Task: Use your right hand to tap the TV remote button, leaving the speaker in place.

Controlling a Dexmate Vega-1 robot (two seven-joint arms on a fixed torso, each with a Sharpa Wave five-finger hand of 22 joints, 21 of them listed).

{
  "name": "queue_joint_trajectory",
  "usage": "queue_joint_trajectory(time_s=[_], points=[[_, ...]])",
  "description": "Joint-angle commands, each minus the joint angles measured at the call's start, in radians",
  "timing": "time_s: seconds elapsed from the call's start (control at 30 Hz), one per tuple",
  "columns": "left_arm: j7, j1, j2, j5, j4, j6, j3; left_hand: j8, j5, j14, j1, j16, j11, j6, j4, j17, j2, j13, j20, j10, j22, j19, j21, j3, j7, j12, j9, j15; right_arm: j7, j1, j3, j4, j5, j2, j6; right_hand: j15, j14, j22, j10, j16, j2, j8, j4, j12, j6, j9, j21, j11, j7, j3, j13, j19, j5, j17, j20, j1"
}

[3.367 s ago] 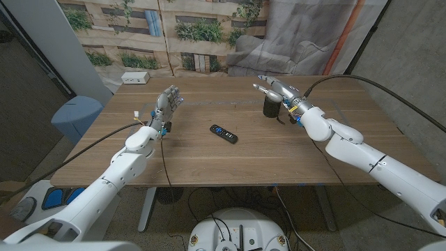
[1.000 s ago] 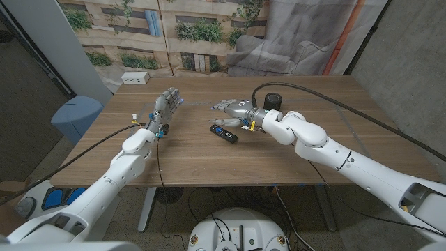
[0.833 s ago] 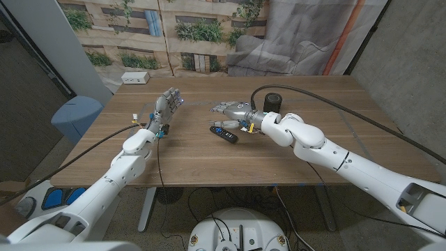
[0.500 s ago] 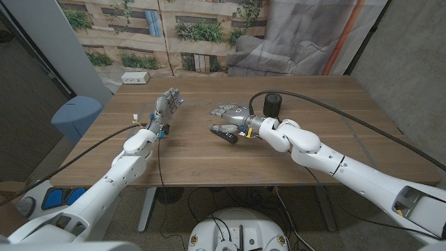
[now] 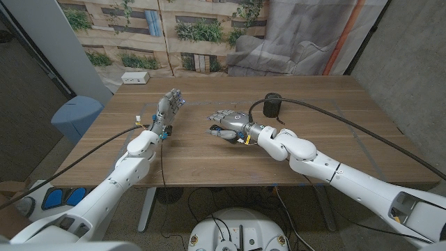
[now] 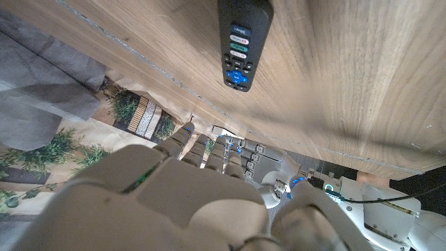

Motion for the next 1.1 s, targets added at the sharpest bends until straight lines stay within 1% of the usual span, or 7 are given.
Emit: queue_joint_trajectory(time_s=[0.03, 0.2, 0.37, 0.57, 0.87, 0.97, 1.1], points=[[0.002, 0.008, 0.001, -0.003, -0.004, -0.005, -0.003, 0.001, 0.007, 0.001, -0.010, 0.004, -0.007, 0.003, 0.009, 0.005, 0.058, 0.002, -0.030, -0.003, 0.002, -0.002, 0.001, 0.001, -0.003, 0.001, 0.004, -0.005, -0.046, 0.001, -0.024, 0.053, 0.005, 0.010, 0.004, -0.039, -0.012, 0.004, 0.010, 0.006, 0.127, 0.005, 0.005, 0.010, 0.008, 0.002, 0.004, -0.004, 0.001, 0.002, 0.000, -0.010, 0.004, 0.003, -0.036, -0.006], [-0.001, 0.007, -0.001, -0.005, 0.001, -0.005, -0.002, 0.001, 0.007, 0.001, -0.010, 0.004, -0.006, 0.003, 0.009, 0.005, 0.058, 0.002, -0.031, -0.004, 0.002, -0.001, 0.001, 0.001, -0.002, 0.000, 0.004, -0.005, -0.040, 0.007, -0.035, 0.070, 0.007, 0.013, 0.003, -0.038, -0.016, 0.005, 0.011, 0.006, 0.126, 0.005, 0.006, 0.010, 0.011, 0.002, 0.004, -0.004, 0.001, 0.000, 0.000, -0.012, 0.005, 0.004, -0.036, -0.008], [-0.005, 0.004, 0.000, -0.005, 0.004, -0.004, -0.001, 0.001, 0.007, 0.001, -0.010, 0.004, -0.005, 0.003, 0.011, 0.005, 0.058, 0.002, -0.031, -0.002, 0.002, -0.001, 0.001, 0.000, -0.003, 0.001, 0.004, -0.005, -0.044, 0.028, -0.052, 0.121, 0.015, 0.040, 0.007, -0.035, -0.019, 0.005, 0.011, 0.006, 0.126, 0.004, 0.006, 0.010, 0.012, 0.002, 0.004, -0.004, 0.001, -0.001, 0.001, -0.016, 0.006, 0.004, -0.035, -0.010], [-0.007, 0.000, -0.001, -0.005, 0.008, -0.003, -0.001, 0.001, 0.007, 0.002, -0.010, 0.004, -0.006, 0.004, 0.012, 0.005, 0.058, 0.002, -0.032, -0.002, 0.002, -0.001, 0.001, 0.000, -0.003, 0.001, 0.005, -0.004, -0.042, 0.044, -0.068, 0.157, 0.027, 0.056, -0.001, -0.034, -0.022, 0.006, 0.010, 0.007, 0.126, 0.003, 0.007, 0.009, 0.011, 0.002, 0.005, -0.006, 0.001, -0.003, 0.001, -0.017, 0.007, 0.004, -0.034, -0.011], [-0.005, -0.001, -0.001, -0.005, 0.009, 0.000, 0.000, 0.001, 0.007, 0.002, -0.010, 0.004, -0.008, 0.004, 0.013, 0.004, 0.058, 0.002, -0.033, -0.002, 0.002, 0.000, 0.001, 0.000, -0.003, 0.001, 0.005, -0.004, -0.044, 0.040, -0.083, 0.155, 0.034, 0.052, -0.021, -0.031, -0.023, 0.006, 0.009, 0.008, 0.125, 0.003, 0.007, 0.008, 0.013, 0.002, 0.006, -0.009, -0.002, -0.005, 0.001, -0.018, 0.008, 0.005, -0.030, -0.011], [-0.007, 0.000, 0.001, -0.006, 0.007, 0.001, 0.000, 0.001, 0.007, 0.002, -0.010, 0.004, -0.003, 0.004, 0.014, 0.004, 0.058, 0.002, -0.033, -0.003, 0.002, 0.001, 0.001, 0.000, -0.004, 0.001, 0.005, -0.004, -0.045, 0.037, -0.085, 0.155, 0.039, 0.050, -0.026, -0.030, -0.023, 0.006, 0.009, 0.008, 0.125, 0.004, 0.007, 0.008, 0.015, 0.002, 0.006, -0.008, -0.003, -0.005, 0.001, -0.018, 0.008, 0.005, -0.029, -0.011], [-0.005, 0.007, 0.002, -0.009, 0.002, 0.002, -0.002, 0.001, 0.007, 0.002, -0.010, 0.004, -0.006, 0.004, 0.014, 0.004, 0.057, 0.002, -0.033, -0.002, 0.002, 0.001, 0.002, 0.000, -0.003, 0.001, 0.005, -0.005, -0.054, 0.035, -0.086, 0.155, 0.042, 0.048, -0.030, -0.028, -0.022, 0.006, 0.010, 0.010, 0.125, 0.004, 0.007, 0.008, 0.017, 0.003, 0.007, -0.008, -0.003, -0.006, 0.001, -0.017, 0.009, 0.005, -0.028, -0.011]])
